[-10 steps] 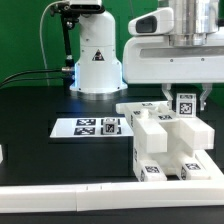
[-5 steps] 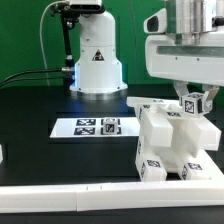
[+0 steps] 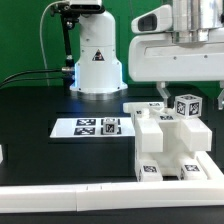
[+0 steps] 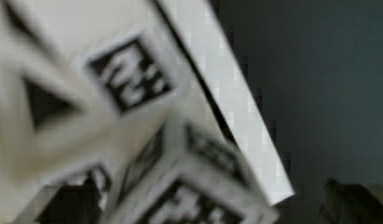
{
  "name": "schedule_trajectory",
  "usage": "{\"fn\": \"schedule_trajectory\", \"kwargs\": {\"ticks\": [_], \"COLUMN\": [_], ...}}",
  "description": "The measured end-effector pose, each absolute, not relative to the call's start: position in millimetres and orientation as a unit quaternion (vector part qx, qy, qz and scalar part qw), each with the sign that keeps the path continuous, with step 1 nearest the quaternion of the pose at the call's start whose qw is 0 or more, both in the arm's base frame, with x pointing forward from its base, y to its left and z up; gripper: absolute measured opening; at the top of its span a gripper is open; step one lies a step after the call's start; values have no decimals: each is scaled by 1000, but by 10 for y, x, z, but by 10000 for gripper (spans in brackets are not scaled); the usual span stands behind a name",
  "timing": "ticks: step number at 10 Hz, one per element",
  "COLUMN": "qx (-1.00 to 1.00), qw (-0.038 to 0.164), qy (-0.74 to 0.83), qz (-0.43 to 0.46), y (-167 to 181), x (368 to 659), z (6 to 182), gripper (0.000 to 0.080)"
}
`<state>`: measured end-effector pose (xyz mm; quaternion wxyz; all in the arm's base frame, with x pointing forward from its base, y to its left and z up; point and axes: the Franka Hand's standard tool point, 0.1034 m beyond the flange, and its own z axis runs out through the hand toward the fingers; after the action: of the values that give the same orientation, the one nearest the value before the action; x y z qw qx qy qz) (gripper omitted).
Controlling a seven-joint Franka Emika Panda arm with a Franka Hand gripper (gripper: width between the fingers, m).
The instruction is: Assemble chair
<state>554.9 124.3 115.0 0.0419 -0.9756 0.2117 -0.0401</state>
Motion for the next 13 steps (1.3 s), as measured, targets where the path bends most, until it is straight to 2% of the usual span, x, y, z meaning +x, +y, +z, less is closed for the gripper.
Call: {"fn": "schedule_trajectory", "kwargs": {"ticks": [4, 5, 6, 7, 8, 9, 10, 11, 12, 13], "qx": [-998, -999, -989, -982, -980, -984, -984, -991, -995, -997], "qw": [32, 24, 3, -4, -4, -3, -4, 0, 1, 2], "qy": [34, -21, -143, -188, -195, -172, -173, -133, -93, -62], "qz": [-39, -41, -37, -34, -34, -34, -34, -34, -35, -39], "y": [1233, 1236, 1293, 1327, 1276, 1272, 1273, 1276, 1273, 1269], "x": [5563, 5559, 5518, 5493, 5504, 5505, 5505, 5504, 5508, 5526], "z": [1158, 1153, 1119, 1098, 1097, 1097, 1096, 1095, 1093, 1092], "gripper": [648, 648, 648, 648, 600, 600, 424, 424, 277, 278]}}
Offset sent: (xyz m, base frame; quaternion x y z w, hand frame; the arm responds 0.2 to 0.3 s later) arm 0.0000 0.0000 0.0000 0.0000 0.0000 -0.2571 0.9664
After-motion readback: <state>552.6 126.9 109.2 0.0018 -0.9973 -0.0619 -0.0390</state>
